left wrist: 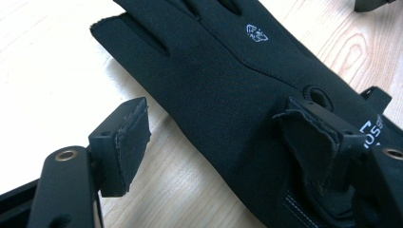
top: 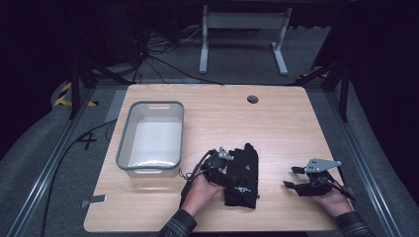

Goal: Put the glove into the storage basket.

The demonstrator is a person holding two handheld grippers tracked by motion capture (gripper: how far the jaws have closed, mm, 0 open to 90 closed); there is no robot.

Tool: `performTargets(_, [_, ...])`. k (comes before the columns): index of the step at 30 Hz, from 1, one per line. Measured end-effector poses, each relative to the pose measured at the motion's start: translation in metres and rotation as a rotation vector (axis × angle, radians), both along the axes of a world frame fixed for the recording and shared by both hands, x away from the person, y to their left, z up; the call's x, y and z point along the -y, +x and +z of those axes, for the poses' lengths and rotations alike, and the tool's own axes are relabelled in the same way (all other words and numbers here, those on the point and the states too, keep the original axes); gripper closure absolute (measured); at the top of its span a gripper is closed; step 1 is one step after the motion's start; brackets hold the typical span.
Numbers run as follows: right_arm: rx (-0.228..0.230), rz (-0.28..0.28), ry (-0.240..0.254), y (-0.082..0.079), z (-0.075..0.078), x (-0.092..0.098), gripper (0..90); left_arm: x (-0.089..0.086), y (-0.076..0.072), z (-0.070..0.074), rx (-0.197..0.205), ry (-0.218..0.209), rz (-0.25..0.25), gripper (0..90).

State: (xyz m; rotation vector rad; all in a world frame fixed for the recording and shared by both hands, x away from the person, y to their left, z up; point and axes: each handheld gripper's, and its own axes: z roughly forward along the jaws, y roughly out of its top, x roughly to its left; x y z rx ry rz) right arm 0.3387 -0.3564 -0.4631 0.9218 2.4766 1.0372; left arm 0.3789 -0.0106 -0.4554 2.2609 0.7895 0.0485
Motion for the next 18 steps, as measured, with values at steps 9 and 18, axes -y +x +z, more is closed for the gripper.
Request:
performTargets(9, [0.014, 0.008, 0.017, 0.001, -0.002, 0.002, 31.5, 0.001, 0.002, 0.003, 0.010, -0.014, 0.000, 25.6])
performTargets(18, [0.023, 0.011, 0.028, 0.001, -0.004, 0.003, 30.8, 0.012, 0.004, -0.002, 0.011, -0.002, 0.021, 23.6])
